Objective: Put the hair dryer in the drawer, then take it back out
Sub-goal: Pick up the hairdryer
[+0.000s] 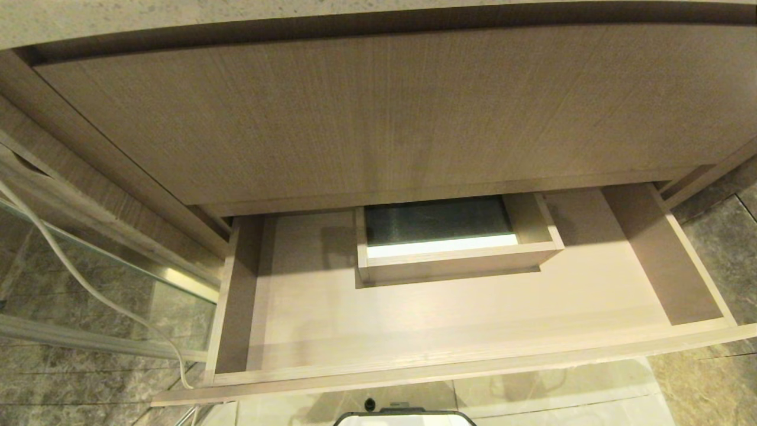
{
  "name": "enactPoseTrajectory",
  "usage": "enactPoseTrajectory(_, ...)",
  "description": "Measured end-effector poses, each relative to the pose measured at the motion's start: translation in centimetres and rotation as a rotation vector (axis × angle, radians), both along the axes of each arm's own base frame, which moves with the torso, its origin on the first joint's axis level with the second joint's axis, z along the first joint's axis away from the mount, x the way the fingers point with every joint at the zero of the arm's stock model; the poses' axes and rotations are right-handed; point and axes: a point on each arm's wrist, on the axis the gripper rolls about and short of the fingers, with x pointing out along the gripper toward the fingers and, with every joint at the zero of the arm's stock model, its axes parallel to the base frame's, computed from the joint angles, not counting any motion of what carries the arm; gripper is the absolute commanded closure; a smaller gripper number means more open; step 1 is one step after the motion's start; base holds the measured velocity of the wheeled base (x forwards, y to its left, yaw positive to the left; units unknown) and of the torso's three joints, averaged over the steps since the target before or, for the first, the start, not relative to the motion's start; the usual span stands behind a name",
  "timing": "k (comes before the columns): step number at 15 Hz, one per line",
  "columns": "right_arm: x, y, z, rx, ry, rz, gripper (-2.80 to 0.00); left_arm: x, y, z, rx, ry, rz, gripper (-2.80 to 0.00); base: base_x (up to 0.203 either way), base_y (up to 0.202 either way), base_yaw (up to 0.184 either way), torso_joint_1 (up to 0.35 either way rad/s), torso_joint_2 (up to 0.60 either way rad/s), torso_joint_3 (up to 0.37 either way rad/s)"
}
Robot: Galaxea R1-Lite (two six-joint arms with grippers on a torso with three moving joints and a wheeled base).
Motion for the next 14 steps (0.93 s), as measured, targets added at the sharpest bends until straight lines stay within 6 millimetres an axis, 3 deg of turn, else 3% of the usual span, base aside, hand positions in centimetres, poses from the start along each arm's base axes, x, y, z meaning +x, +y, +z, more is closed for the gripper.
enactPoseTrajectory(14,0.00,0.01,-0.01,-0.009,0.002,0.002,0.00,0.00,0.00,0.00,-0.001,0.000,0.000,0.00,0.000,0.000,0.000,0.000,0.00,0.000)
